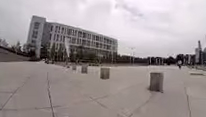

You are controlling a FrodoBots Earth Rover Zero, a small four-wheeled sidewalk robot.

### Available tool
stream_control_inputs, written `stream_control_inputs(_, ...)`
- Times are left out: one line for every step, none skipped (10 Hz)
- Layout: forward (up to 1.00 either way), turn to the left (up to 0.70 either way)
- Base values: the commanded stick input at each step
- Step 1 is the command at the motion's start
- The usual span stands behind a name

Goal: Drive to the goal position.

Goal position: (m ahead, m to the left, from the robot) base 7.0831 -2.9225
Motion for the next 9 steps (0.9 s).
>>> stream_control_inputs(0.7, -0.01)
stream_control_inputs(0.7, -0.01)
stream_control_inputs(0.7, -0.01)
stream_control_inputs(0.7, -0.01)
stream_control_inputs(0.7, -0.01)
stream_control_inputs(0.7, -0.01)
stream_control_inputs(0.7, -0.01)
stream_control_inputs(0.7, -0.01)
stream_control_inputs(0.7, -0.01)
